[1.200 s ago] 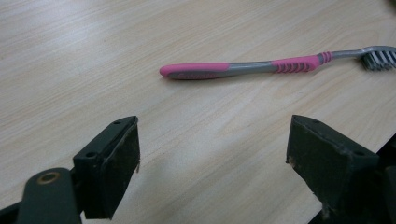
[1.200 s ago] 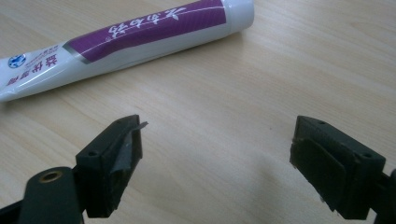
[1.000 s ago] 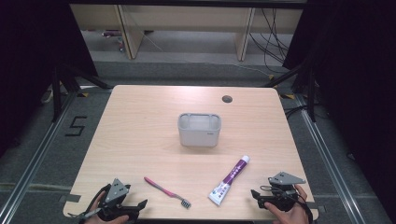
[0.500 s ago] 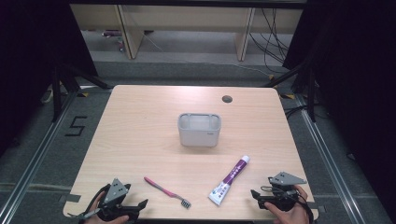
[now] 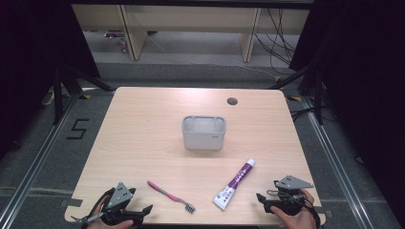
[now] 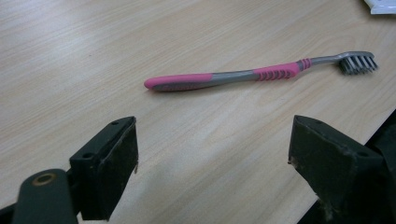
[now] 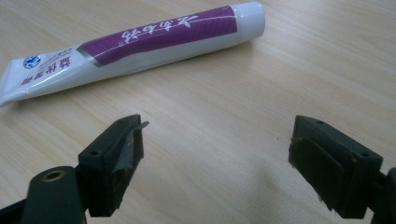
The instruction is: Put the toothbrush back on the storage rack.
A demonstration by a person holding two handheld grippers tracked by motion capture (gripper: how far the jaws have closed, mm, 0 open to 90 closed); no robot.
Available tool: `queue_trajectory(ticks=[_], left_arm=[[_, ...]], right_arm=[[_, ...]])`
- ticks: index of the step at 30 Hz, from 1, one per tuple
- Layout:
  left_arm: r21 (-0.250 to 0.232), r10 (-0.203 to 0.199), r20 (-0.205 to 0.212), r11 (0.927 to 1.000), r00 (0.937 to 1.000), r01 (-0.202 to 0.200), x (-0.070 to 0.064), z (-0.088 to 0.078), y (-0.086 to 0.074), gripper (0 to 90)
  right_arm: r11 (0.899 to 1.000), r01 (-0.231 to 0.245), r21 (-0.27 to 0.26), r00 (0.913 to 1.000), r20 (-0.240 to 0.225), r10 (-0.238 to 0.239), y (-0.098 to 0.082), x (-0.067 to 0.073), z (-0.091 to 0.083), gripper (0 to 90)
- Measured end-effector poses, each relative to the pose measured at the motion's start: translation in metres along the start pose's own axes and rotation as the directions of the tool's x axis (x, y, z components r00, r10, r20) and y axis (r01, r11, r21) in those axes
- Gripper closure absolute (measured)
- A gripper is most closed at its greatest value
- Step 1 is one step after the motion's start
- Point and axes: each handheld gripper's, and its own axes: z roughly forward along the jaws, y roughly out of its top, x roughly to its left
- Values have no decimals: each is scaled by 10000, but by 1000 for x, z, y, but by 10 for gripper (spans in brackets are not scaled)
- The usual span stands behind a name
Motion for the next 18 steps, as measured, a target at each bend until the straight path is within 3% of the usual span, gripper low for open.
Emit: queue_trajectory(ticks=[1,3,5,8,10,13,14,17,18], left_arm=[[-204,-110,41,9997,9999,111,-2,1,1,155],[-80,38,54,10000,10000,-38,-1,0,2,155],[-220,6,72,9998,10000,-4,-2,1,3,156],[-40,218,137,9998,9997,-217,-2,2,7,155],[-134,269,242,9996,9993,-265,-3,4,8,156],[-155,328,311,9994,9990,-323,-4,4,11,157],[-148,500,278,9987,9984,-496,-5,5,15,157],[-208,539,357,9984,9979,-532,-6,6,17,157],[-247,604,402,9979,9974,-595,-7,7,19,157]], right_arm=[[10000,17,-4,10000,-13,-17,0,0,0,185],[9999,130,-67,9999,-4,-130,-1,-1,1,187],[9999,80,89,9996,-286,-78,0,-1,1,188],[9998,214,-4,9998,-44,-214,0,-1,0,192],[9997,230,50,9992,-318,-228,0,-2,3,194],[9998,215,39,9997,-100,-214,0,-2,1,196],[9996,-279,5,9994,-196,279,-3,0,2,196],[9990,-417,154,9991,-72,418,-2,1,0,200],[9999,-126,6,9988,-474,126,-2,-4,2,203]])
